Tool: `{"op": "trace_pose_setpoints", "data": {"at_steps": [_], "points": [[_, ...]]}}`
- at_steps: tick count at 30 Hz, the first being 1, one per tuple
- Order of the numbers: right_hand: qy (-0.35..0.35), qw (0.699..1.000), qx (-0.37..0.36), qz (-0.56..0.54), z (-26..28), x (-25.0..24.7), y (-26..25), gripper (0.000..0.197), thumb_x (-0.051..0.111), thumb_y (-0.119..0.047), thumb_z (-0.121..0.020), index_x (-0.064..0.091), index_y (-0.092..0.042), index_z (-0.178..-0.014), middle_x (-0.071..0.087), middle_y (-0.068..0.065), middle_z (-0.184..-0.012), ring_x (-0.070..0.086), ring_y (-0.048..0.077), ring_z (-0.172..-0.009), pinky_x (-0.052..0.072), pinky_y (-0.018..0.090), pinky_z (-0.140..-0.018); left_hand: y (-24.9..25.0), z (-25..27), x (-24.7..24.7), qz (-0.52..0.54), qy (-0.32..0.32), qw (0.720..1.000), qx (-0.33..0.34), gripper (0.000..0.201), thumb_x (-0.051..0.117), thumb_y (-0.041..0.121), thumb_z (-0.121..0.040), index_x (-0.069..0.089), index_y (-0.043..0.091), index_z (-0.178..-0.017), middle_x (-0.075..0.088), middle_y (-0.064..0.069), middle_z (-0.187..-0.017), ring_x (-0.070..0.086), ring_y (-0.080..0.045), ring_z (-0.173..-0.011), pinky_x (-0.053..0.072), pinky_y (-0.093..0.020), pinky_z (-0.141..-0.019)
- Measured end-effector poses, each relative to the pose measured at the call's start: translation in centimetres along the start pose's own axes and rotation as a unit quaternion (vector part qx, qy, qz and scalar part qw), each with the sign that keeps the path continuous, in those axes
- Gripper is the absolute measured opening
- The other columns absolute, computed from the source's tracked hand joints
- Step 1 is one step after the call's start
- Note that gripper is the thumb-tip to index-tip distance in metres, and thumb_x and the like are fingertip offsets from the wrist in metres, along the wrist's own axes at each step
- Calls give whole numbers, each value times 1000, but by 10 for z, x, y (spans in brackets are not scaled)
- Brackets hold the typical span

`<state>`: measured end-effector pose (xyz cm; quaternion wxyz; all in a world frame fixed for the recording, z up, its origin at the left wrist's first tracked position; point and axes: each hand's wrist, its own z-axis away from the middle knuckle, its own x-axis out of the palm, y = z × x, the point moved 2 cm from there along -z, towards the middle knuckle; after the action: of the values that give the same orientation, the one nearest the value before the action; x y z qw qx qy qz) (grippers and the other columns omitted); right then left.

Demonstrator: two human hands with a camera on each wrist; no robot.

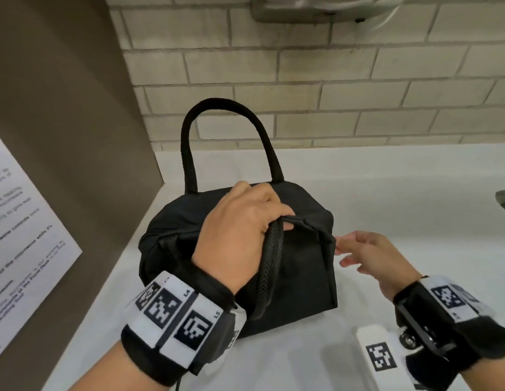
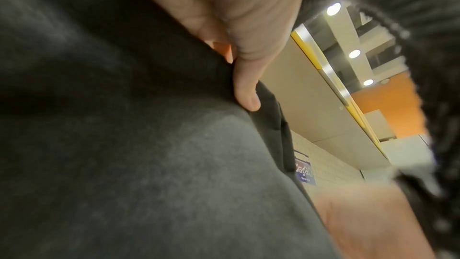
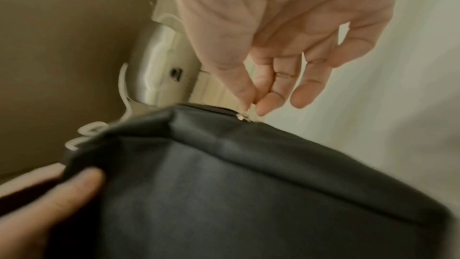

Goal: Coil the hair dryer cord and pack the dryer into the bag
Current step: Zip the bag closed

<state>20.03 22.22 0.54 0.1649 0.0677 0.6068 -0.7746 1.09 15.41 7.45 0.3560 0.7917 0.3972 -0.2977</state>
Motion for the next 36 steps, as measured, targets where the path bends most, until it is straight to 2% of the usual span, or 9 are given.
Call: {"op": "trace_pose_setpoints", "data": {"at_steps": [5, 8, 13, 16, 18, 21, 23, 29, 36], "points": [[-47, 997, 63, 3, -2, 14, 29, 15, 55, -25, -85, 59, -12, -78, 62, 1, -77, 55, 17, -65, 34, 28, -62, 2, 6, 9, -26, -35, 999, 15, 13, 61, 23, -74, 72, 22, -81, 63, 3, -74, 35, -8, -72, 39, -24, -62], [-50, 998, 49, 1, -5, 11, 29, 16, 54, -25, -86, 61, -11, -80, 63, 3, -79, 55, 16, -65, 34, 26, -60, 7, 4, -6, -22, -91, 996, 9, 19, 59, 22, -82, 67, 27, -97, 63, 9, -92, 39, -6, -83, 38, -27, -78], [-40, 999, 15, 9, 0, 7, 28, 17, 51, -22, -87, 59, -11, -77, 64, 6, -78, 56, 17, -63, 35, 26, -59, -23, 45, -74, 3, -91, 995, -36, 41, 49, 41, -69, 49, 48, -110, 53, 30, -106, 41, 11, -103, 27, -3, -91], [-37, 999, 0, 12, 1, 6, 29, 18, 50, -21, -88, 57, -12, -75, 63, 5, -75, 55, 18, -62, 35, 27, -59, -50, 90, -93, -61, -92, 993, -36, 74, 70, 14, -62, 40, 56, -115, 42, 37, -120, 37, 11, -113, 39, -16, -90], [-35, 999, -6, 8, 1, 7, 30, 19, 49, -21, -88, 56, -12, -73, 63, 5, -74, 55, 18, -61, 35, 27, -59, -57, 110, -89, -121, -96, 987, -47, 96, 75, 1, -57, 31, 54, -124, 30, 39, -130, 35, 11, -114, 47, -24, -70], [-32, 999, -9, -2, 1, 10, 31, 22, 49, -21, -89, 54, -14, -69, 61, 6, -73, 54, 19, -61, 35, 27, -57, -64, 118, -82, -161, -63, 985, -18, 54, 51, 34, -82, 29, 44, -130, 39, 17, -129, 45, -13, -104, 51, -38, -69], [-29, 1000, -10, -8, 1, 11, 30, 23, 48, -20, -90, 53, -14, -68, 60, 6, -71, 54, 20, -62, 35, 28, -57, -65, 112, -75, -190, -75, 979, -17, 51, 46, 30, -78, 34, 42, -126, 42, 1, -124, 43, -22, -104, 47, -37, -75], [-9, 999, -4, -36, -3, 3, 33, 15, 49, -17, -89, 54, -11, -76, 58, 6, -71, 52, 20, -60, 34, 28, -56, -50, 93, -66, -178, -155, 971, 42, 42, 49, 32, -66, 48, 34, -108, 38, 3, -127, 39, -18, -109, 37, -21, -91], [-12, 999, -13, -42, -3, 5, 34, 17, 49, -19, -89, 55, -11, -75, 59, 5, -70, 52, 19, -58, 35, 27, -56, -28, 57, -54, -107, -100, 984, 101, 7, 49, 31, -83, 50, 26, -88, 57, 15, -101, 51, -7, -89, 37, -22, -80]]}}
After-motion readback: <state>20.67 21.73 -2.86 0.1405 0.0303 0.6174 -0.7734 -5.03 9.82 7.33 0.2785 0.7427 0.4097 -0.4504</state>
